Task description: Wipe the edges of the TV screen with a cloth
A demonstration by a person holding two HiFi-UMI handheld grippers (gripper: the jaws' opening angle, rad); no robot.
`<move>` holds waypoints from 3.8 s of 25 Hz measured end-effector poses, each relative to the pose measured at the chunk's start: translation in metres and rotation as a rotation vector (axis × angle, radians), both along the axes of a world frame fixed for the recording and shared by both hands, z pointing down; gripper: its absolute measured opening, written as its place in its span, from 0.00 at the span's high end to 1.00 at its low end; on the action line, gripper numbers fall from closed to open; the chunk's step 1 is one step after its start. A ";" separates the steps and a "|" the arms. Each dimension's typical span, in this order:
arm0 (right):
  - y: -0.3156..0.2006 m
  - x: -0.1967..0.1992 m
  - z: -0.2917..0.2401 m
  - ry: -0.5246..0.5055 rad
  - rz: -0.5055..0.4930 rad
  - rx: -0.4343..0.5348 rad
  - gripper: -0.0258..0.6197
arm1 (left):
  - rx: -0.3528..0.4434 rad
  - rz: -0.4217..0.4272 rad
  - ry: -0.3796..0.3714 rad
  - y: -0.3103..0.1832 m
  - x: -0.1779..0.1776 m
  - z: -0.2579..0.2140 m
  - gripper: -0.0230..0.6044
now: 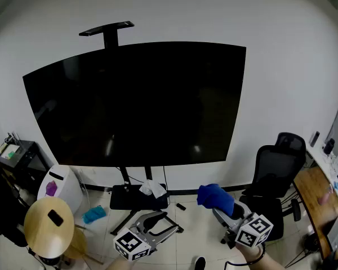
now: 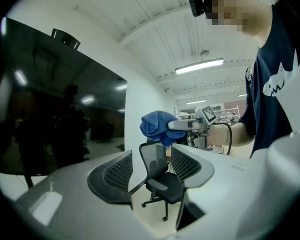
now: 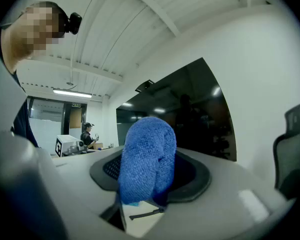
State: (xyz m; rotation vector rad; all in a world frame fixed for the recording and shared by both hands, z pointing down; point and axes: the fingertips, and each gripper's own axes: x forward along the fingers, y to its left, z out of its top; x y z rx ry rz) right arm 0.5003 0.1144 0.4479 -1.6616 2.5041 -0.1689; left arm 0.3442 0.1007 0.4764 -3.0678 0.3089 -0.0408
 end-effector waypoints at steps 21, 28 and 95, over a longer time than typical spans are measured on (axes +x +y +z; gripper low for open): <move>-0.179 0.260 -0.298 0.369 0.177 0.378 0.63 | 0.371 -0.025 0.082 -0.148 0.201 -0.200 0.59; -0.249 0.339 -0.393 0.425 0.287 0.406 0.63 | 0.434 -0.034 0.076 -0.189 0.259 -0.236 0.59; -0.335 0.334 0.201 0.531 0.093 -0.315 0.64 | -0.101 -0.127 -0.145 -0.278 0.318 0.103 0.59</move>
